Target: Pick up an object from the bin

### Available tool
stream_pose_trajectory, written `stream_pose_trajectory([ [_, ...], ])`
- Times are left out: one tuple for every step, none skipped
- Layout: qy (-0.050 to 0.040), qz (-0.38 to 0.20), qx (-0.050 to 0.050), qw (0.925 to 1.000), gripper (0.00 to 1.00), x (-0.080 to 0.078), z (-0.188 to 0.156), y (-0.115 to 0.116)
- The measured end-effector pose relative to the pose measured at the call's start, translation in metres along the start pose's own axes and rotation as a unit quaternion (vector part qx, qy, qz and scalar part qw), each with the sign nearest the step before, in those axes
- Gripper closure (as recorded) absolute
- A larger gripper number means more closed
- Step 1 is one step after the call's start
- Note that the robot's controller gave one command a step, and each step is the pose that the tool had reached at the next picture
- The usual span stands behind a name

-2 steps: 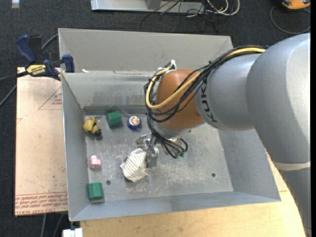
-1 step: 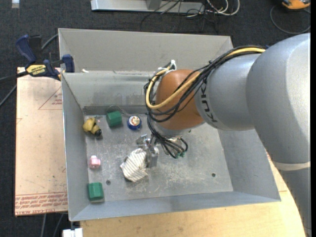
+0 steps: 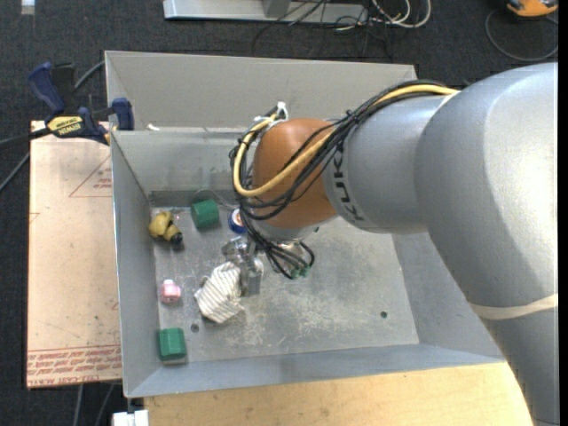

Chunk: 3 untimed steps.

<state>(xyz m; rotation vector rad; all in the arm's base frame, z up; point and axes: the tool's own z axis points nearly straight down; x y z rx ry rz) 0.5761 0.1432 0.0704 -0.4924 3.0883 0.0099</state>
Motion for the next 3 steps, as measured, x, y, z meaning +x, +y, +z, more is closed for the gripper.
stream_pose_trajectory([
  [0.0009,0.017,0.000,0.9999,1.00,0.001,-0.123,0.014],
  [0.0009,0.017,0.000,0.9999,1.00,0.001,-0.123,0.014],
  [-0.0011,-0.004,0.000,1.0000,1.00,-0.001,-0.238,0.010],
])
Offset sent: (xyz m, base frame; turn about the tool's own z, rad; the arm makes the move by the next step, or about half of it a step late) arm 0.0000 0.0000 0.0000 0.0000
